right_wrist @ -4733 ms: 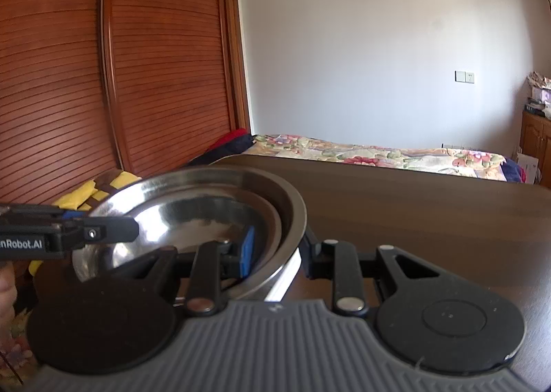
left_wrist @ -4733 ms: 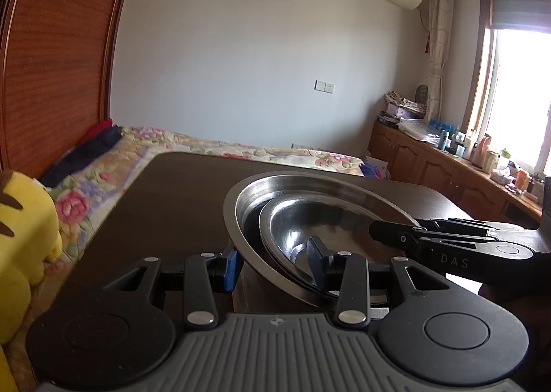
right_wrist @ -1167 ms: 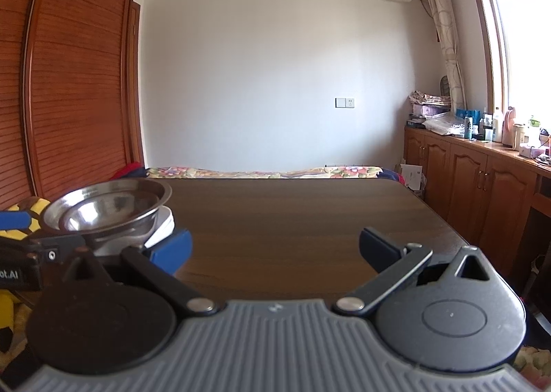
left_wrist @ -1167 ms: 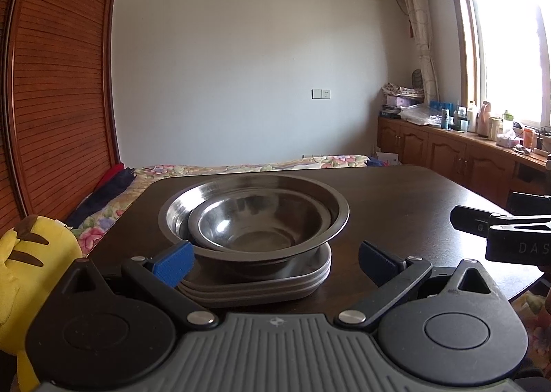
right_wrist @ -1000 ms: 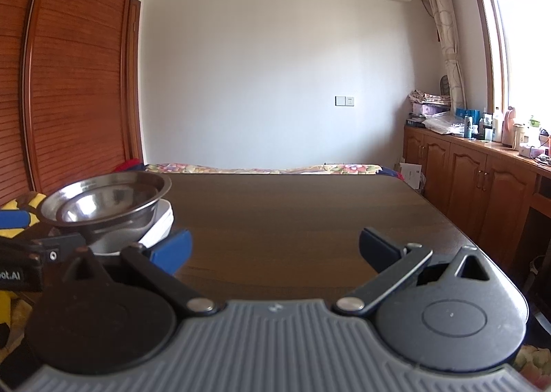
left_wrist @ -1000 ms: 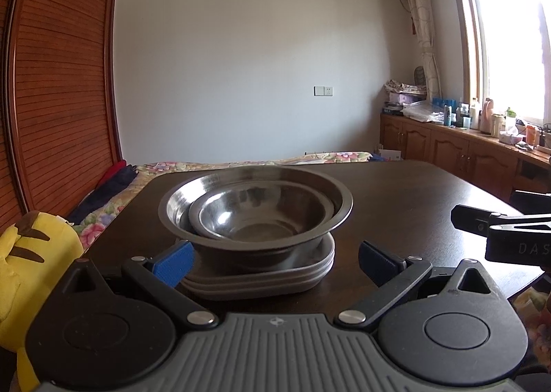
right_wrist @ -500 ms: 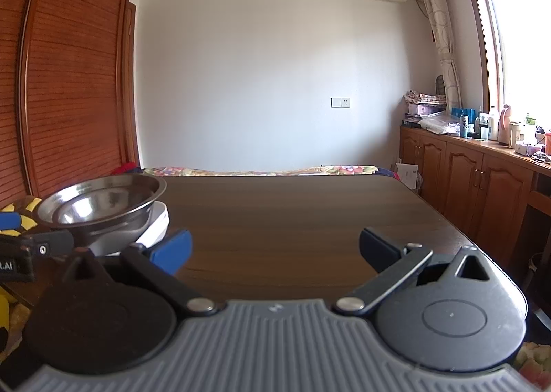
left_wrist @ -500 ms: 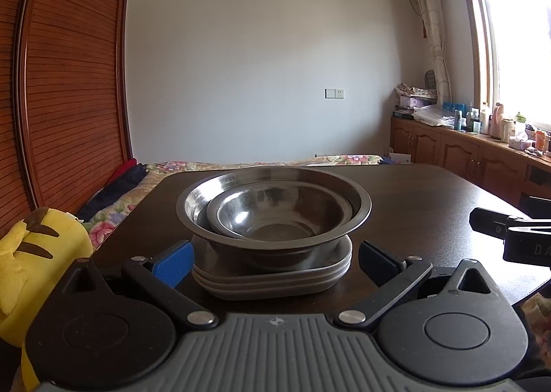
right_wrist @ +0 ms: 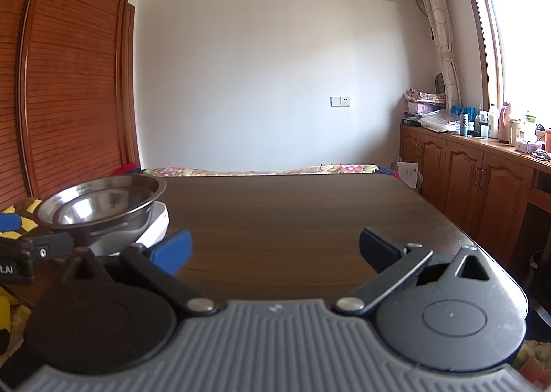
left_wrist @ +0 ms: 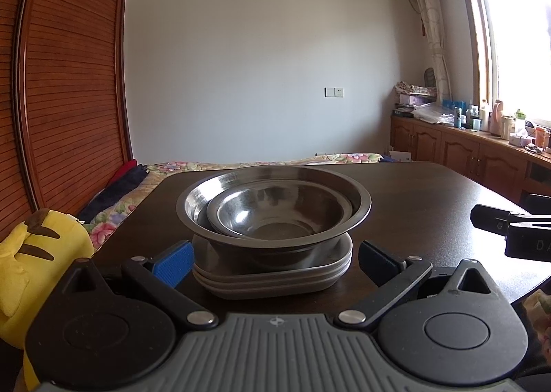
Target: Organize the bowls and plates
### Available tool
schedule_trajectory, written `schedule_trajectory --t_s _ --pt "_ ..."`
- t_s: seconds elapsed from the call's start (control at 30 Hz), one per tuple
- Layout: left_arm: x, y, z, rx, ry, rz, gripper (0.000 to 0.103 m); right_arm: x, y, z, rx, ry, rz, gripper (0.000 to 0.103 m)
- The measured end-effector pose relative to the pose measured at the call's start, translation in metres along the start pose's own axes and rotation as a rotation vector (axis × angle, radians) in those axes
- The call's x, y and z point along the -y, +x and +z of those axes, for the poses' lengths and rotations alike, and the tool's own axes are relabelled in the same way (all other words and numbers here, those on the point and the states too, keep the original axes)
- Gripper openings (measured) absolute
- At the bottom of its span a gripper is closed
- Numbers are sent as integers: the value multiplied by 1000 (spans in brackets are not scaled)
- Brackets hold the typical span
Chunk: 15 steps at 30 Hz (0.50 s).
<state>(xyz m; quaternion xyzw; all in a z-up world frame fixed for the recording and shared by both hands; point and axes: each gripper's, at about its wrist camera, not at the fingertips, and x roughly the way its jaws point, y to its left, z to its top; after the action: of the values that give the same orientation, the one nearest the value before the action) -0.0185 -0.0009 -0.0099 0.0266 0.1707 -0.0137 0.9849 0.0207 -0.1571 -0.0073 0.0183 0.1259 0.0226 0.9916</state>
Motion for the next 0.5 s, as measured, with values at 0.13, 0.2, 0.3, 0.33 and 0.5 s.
schedule_trajectory --t_s 0.13,0.2,0.3,0.33,0.5 --pt "0 0 0 0 1 1 103 0 0 0 0 0 0 103" --pt "0 0 0 -2 1 0 103 0 0 0 1 0 0 103" --pt "1 0 0 -2 4 1 103 0 1 1 -2 1 1 103" --pt "1 -1 0 -2 5 0 103 0 1 1 -4 1 2 103" --pt "2 -1 0 -1 6 1 103 0 1 1 -2 2 1 103"
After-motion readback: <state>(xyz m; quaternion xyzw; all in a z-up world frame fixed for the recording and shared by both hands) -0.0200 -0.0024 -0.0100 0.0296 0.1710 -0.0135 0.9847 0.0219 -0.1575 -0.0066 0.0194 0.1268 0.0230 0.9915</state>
